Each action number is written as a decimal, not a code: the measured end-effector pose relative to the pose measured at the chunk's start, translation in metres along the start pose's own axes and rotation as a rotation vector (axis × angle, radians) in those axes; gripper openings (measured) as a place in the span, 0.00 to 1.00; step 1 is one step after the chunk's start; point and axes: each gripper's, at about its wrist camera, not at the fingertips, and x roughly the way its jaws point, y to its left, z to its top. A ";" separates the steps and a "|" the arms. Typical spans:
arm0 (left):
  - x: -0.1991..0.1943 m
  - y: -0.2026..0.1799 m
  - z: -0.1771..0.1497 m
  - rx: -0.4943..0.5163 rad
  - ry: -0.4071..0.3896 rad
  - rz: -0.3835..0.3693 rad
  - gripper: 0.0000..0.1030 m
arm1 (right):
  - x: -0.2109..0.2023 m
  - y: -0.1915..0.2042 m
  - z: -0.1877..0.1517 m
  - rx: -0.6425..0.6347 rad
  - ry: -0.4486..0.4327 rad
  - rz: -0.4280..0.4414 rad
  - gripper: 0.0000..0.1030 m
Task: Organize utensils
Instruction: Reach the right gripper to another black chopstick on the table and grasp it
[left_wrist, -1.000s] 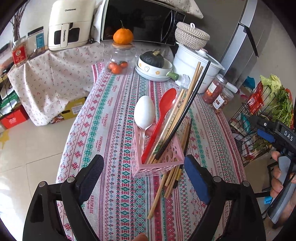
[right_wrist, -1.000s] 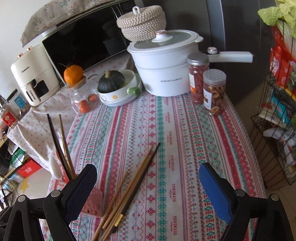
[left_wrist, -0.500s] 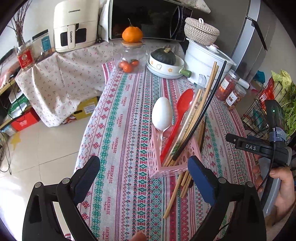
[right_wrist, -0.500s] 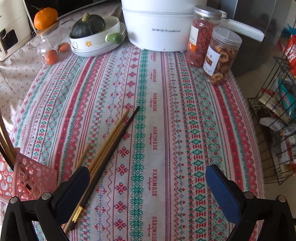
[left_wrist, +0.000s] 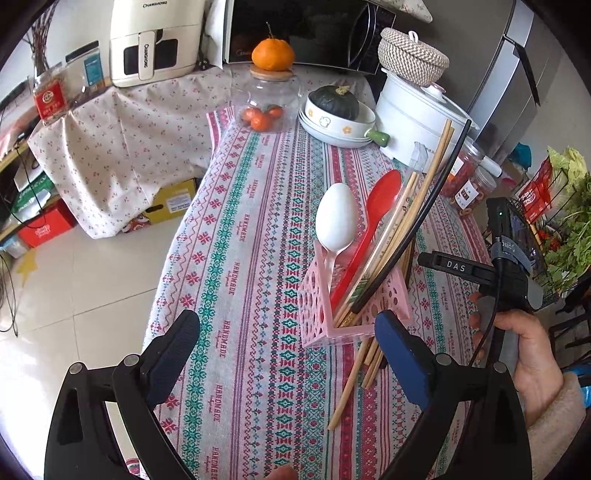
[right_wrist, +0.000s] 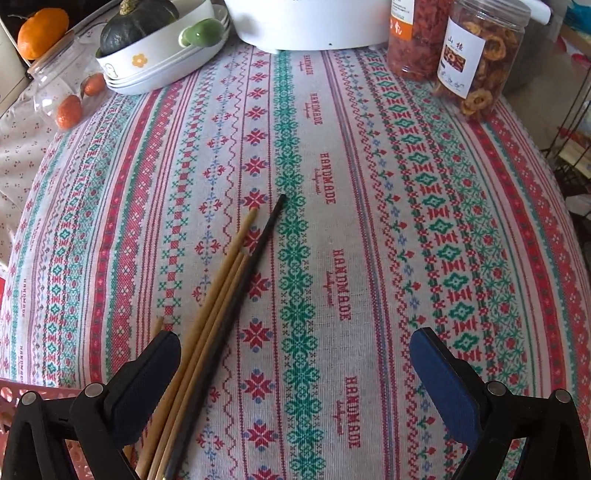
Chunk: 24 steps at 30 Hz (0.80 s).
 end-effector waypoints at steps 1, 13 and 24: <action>0.000 0.000 0.000 0.002 0.003 -0.002 0.94 | 0.003 -0.002 0.001 0.007 0.004 -0.001 0.98; 0.000 -0.003 -0.002 0.015 0.010 -0.007 0.94 | 0.022 0.006 0.003 -0.025 0.001 -0.054 0.95; -0.001 -0.005 -0.003 0.029 0.009 -0.015 0.94 | 0.025 -0.002 0.001 -0.032 0.049 -0.132 0.94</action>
